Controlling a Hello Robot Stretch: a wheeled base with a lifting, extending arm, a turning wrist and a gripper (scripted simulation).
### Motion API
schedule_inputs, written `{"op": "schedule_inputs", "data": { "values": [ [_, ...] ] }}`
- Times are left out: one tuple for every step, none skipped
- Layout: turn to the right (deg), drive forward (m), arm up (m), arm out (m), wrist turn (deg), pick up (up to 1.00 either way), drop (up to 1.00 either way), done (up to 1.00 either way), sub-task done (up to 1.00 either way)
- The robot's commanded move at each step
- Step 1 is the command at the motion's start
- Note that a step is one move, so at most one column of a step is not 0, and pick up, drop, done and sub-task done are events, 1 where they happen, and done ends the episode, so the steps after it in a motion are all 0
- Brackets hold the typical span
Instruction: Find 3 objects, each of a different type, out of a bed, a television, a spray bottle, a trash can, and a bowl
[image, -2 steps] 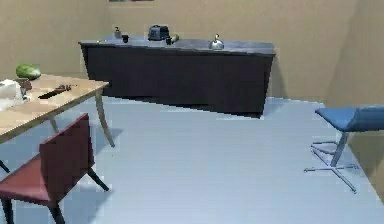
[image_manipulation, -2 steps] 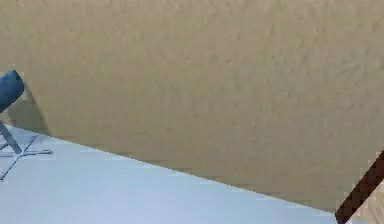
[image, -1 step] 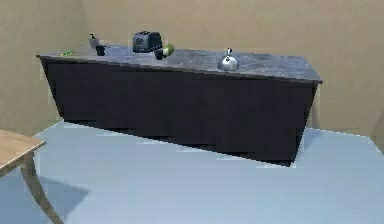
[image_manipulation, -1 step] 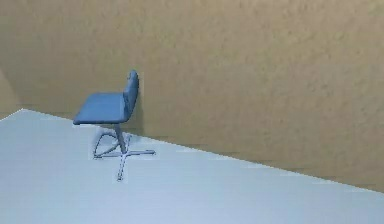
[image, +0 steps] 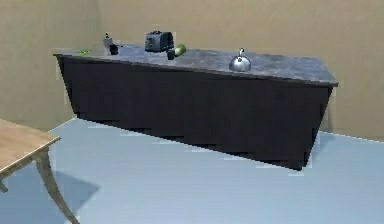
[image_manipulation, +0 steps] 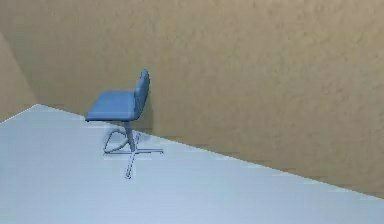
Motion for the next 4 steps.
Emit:
{"op": "schedule_inputs", "data": {
  "values": [
    [0.0,0.25,0.00,0.00,0.0,0.00,0.00,0.00,0.00],
    [-18.0,0.00,0.00,0.00,0.0,0.00,0.00,0.00,0.00],
    [0.0,0.50,0.00,0.00,0.0,0.00,0.00,0.00,0.00],
    [-45.0,0.00,0.00,0.00,0.0,0.00,0.00,0.00,0.00]
  ]
}}
